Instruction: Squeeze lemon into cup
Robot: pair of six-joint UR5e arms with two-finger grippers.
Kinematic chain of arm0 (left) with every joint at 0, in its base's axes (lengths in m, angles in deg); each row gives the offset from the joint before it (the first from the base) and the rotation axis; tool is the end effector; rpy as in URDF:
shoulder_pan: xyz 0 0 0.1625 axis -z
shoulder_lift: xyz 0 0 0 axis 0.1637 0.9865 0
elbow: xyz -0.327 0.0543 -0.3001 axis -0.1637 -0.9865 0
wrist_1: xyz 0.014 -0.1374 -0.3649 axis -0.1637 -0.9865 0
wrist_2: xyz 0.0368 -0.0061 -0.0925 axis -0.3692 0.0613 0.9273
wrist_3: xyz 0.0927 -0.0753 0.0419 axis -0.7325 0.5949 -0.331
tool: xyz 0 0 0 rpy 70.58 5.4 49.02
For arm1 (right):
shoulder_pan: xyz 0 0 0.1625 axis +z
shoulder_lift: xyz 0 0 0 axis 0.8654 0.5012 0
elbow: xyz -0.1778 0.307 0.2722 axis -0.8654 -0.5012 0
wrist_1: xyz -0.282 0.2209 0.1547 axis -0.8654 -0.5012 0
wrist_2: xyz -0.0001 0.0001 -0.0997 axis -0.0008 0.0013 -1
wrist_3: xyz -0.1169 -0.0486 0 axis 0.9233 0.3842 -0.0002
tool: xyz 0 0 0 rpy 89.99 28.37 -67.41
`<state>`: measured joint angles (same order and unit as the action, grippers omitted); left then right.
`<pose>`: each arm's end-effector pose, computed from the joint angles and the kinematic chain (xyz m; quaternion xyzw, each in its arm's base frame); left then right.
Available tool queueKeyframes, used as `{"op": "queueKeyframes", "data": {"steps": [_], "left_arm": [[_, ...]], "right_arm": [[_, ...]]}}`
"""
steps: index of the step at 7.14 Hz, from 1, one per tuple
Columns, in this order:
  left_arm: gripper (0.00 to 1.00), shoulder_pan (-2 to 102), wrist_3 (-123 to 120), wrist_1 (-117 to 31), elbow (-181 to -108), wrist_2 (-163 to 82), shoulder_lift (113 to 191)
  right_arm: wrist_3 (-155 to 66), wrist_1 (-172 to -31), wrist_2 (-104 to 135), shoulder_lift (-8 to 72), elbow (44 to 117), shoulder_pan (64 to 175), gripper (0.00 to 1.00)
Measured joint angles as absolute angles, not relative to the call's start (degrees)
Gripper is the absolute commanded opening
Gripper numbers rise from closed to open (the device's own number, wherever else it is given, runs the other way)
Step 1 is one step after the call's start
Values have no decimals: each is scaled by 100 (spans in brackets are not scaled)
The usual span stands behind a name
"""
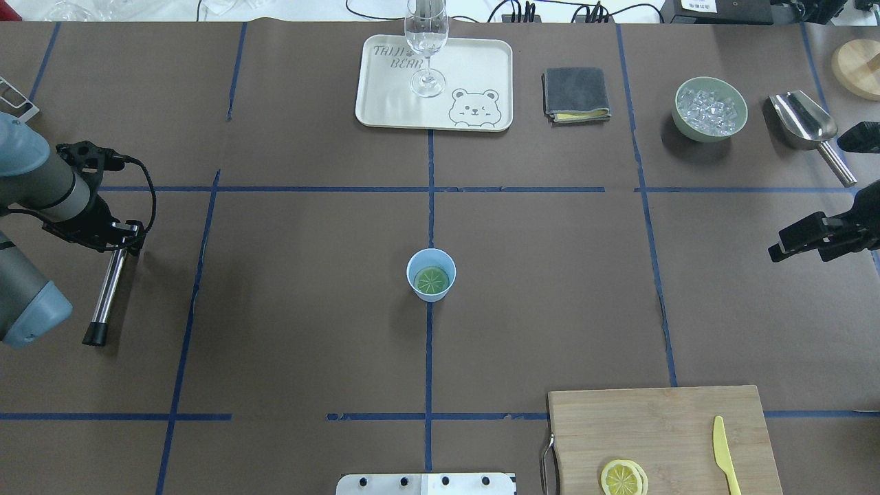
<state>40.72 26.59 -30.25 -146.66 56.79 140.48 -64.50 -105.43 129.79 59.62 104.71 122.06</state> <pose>0.3048 -0.4773 0.5893 -0.0017 0.3238 0.0292 0.9457 -0.1597 -0.3884 0.5054 -0.0074 -0.4526 -0.0375 0.8909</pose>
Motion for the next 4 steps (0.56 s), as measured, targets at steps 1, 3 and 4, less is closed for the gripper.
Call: {"op": "queueKeyframes", "data": {"steps": [1, 3, 4], "left_arm": [[78, 4086, 2654, -3016, -14720, 5678, 14043], [87, 4508, 2535, -2969, -15194, 5695, 14006], [100, 5019, 2179, -2903, -15465, 5750, 13922]], "right_arm": [[-6450, -10545, 12980, 5962, 10474, 12206, 89], [-6429, -10552, 12980, 5983, 10469, 12229, 100], [-6405, -10565, 12986, 6038, 10461, 12285, 100]]}}
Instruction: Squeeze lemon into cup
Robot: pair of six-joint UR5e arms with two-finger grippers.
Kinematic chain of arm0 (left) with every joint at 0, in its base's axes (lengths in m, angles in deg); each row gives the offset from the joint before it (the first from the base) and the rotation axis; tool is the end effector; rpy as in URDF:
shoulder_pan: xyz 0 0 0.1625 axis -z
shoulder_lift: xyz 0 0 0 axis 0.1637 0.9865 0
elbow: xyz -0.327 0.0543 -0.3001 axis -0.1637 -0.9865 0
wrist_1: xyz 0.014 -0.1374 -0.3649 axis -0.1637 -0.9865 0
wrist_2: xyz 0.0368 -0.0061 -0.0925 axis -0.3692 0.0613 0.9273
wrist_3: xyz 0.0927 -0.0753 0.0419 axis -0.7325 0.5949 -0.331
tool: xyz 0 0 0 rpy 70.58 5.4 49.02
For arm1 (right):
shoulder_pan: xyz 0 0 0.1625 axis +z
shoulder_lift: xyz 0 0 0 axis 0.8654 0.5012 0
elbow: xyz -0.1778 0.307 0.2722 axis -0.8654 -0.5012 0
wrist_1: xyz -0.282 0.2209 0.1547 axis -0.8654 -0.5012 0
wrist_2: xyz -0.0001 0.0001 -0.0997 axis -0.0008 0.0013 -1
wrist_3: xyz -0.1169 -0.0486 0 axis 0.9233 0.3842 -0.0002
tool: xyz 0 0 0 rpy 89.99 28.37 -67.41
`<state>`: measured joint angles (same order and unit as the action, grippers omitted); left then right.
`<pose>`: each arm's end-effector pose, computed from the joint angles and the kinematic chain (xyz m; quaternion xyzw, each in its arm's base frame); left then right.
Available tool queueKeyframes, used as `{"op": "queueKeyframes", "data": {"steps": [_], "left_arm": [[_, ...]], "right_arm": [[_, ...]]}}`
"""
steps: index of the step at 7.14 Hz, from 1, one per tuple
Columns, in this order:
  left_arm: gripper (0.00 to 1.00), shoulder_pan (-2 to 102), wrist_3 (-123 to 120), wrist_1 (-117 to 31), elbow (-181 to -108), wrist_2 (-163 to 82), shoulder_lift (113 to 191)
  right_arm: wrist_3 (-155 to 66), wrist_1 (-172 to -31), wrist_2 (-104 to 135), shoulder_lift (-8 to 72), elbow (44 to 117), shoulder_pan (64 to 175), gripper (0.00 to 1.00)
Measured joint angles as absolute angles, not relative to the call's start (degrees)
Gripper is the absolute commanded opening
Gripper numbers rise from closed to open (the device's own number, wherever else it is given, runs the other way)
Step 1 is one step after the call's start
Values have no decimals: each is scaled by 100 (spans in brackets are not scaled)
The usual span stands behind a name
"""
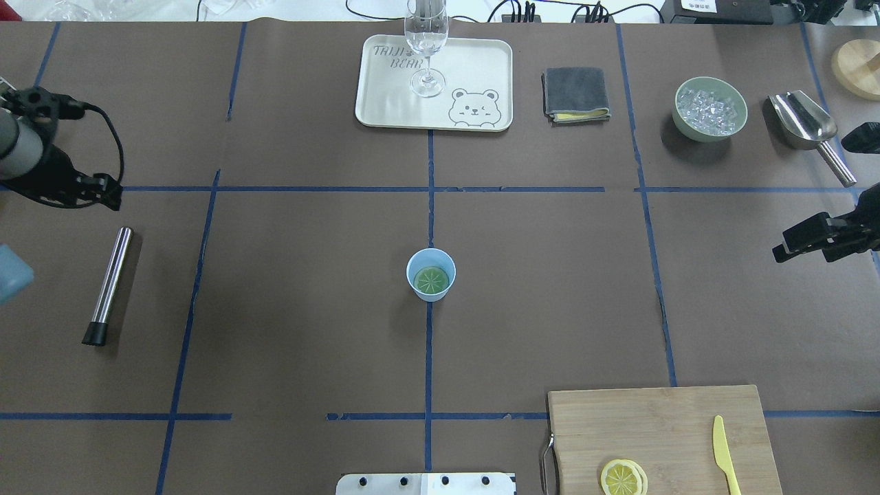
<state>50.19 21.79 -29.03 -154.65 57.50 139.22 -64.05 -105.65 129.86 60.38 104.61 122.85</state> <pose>0.2150 -0.5062 0.5349 0.0739 0.3490 0.0047 0.9342 -0.1523 -0.3864 0.5121 -0.0105 -0.4496 -0.0312 0.8926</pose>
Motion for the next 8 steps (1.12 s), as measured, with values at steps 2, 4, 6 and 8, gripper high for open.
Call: {"op": "queueKeyframes", "data": {"steps": [2, 4, 6, 8], "left_arm": [[100, 6254, 293, -2754, -15656, 6361, 13512], [100, 7234, -1111, -2698, -15543, 6816, 13155], [100, 7962, -2088, -2402, -15265, 7074, 13065], [100, 8197, -2580, -2193, -15180, 7311, 12815]], "right_arm": [[-6163, -10605, 13003, 6161, 10388, 12582, 100], [-5507, -10678, 13010, 6188, 10135, 13070, 100], [-4231, -11409, 12991, 6157, 9990, 13740, 100], [-3173, -12191, 12929, 6074, 9985, 14176, 100]]}}
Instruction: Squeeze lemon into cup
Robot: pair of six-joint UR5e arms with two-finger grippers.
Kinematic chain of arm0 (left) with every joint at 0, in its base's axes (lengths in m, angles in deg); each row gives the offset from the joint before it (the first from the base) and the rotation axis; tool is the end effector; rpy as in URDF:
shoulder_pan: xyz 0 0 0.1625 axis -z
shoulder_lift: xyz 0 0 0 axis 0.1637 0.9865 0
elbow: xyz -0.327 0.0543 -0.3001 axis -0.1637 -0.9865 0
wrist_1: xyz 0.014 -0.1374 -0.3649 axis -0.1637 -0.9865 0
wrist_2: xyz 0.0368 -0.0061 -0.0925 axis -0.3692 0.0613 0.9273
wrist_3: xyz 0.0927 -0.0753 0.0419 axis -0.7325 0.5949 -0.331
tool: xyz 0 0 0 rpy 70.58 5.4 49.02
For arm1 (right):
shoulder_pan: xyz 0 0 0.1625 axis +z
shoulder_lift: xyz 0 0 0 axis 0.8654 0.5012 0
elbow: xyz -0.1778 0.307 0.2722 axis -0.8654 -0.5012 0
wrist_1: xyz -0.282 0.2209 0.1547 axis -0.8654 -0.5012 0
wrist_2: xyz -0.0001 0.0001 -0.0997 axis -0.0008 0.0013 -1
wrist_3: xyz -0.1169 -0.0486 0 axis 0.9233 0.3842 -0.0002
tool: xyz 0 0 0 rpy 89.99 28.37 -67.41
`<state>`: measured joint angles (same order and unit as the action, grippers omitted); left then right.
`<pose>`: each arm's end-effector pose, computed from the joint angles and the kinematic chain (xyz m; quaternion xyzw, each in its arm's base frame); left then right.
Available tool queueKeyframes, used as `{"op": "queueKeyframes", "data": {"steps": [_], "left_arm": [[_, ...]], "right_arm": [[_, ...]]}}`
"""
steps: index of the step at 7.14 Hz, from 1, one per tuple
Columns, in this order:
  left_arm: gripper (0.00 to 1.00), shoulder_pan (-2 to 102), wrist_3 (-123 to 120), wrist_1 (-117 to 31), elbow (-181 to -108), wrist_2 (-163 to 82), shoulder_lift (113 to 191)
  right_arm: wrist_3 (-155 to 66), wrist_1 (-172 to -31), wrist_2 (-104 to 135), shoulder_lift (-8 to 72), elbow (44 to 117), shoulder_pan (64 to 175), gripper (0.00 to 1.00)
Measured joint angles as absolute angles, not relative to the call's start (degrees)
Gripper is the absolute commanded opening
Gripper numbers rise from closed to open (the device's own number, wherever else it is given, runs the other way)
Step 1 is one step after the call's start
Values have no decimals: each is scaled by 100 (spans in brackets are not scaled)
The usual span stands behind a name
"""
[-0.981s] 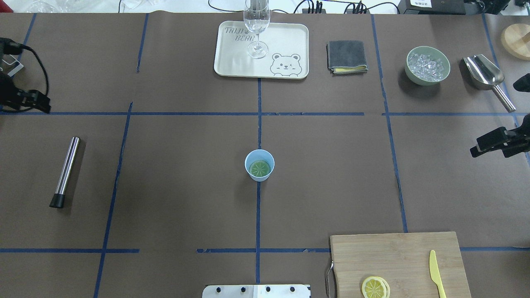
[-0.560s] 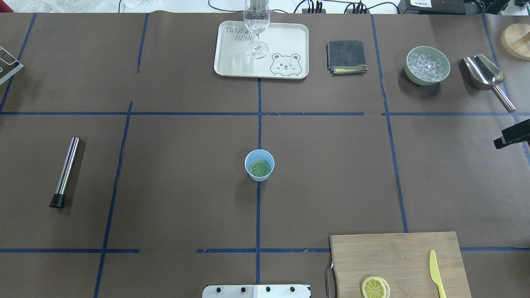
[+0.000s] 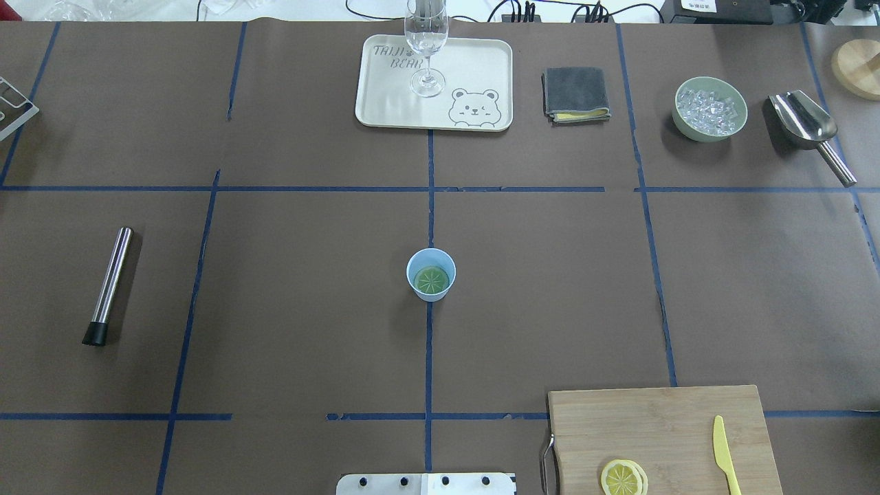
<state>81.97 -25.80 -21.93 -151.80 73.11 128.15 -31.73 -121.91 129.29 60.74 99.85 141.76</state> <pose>-0.0542 -0.4468 0.6518 0.1154 0.3743 0.0974 0.9150 -0.0163 -0.4030 0.5890 0.0166 -0.3999 -0.0623 0.9143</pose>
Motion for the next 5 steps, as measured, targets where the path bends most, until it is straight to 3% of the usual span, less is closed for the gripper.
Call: {"op": "queueKeyframes", "data": {"steps": [5], "left_arm": [[100, 8212, -2605, -2126, -15112, 7299, 12556]], "right_arm": [[-2675, -12308, 12780, 6364, 9865, 14262, 100]]}}
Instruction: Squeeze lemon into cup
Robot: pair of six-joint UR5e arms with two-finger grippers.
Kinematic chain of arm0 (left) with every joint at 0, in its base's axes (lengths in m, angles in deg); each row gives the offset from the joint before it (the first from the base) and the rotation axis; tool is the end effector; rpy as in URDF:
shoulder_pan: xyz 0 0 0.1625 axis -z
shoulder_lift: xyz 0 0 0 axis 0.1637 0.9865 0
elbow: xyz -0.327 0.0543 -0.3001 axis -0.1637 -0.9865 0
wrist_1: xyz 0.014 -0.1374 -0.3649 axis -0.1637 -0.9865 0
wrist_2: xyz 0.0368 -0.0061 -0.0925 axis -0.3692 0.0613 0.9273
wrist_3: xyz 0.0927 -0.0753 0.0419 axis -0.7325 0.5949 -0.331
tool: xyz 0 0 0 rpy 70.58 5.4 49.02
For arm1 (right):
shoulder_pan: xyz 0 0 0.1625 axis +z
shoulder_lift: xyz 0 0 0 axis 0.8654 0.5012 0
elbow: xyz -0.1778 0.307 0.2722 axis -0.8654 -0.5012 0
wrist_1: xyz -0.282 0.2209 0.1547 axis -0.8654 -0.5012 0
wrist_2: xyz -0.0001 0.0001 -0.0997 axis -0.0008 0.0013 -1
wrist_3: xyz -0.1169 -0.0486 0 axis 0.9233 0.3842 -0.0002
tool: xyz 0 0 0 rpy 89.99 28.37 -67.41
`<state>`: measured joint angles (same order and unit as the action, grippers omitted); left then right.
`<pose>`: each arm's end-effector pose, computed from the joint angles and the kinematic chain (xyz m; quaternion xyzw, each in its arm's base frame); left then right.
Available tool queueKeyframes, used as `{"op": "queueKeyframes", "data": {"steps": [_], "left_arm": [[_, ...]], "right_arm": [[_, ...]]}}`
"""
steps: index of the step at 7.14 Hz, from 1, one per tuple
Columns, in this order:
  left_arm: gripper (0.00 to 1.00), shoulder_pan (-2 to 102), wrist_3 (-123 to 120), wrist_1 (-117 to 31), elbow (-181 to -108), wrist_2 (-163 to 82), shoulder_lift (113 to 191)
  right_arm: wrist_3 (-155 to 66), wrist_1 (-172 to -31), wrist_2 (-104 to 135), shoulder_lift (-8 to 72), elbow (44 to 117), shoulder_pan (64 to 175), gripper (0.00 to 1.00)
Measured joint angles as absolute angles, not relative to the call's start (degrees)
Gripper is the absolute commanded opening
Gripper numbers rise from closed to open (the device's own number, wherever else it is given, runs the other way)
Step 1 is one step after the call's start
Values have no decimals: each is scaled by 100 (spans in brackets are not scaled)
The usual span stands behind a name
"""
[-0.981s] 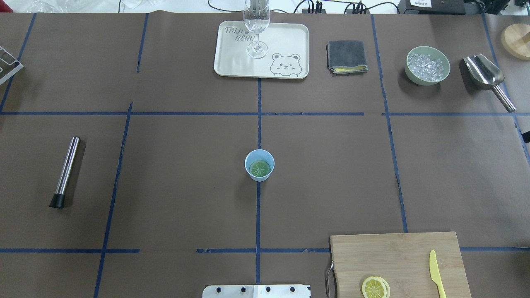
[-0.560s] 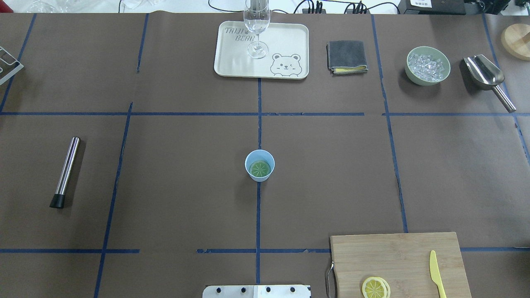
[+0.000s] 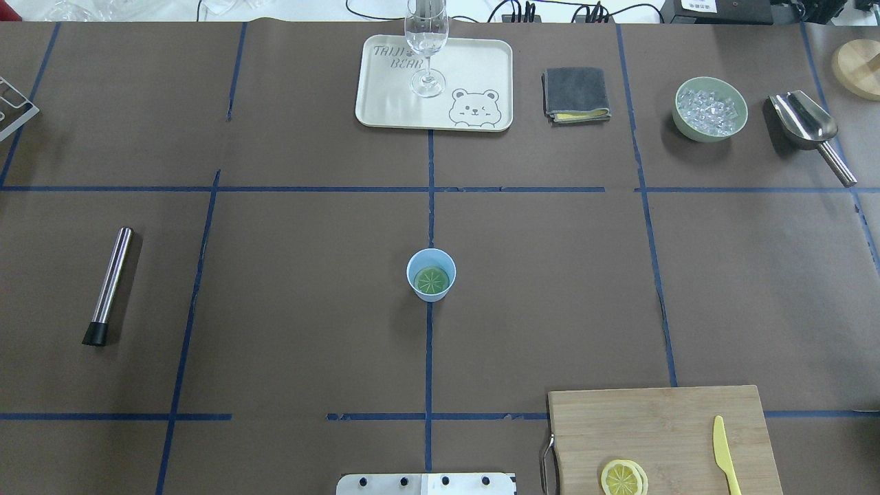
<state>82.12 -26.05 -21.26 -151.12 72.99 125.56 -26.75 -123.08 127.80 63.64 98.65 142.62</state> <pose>-0.0549 -0.4224 0.6787 0.0852 0.3769 0.0851 0.9184 -0.0049 -0.3797 0.6230 -0.0045 -0.3852 -0.0772 0.9196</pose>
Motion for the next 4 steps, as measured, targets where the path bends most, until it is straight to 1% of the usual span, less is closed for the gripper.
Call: {"op": "queueKeyframes", "data": {"steps": [4], "left_arm": [[100, 8213, -2641, -1890, -15085, 7249, 12507]], "right_arm": [[-2618, -12305, 12778, 6466, 9708, 14374, 100]]}}
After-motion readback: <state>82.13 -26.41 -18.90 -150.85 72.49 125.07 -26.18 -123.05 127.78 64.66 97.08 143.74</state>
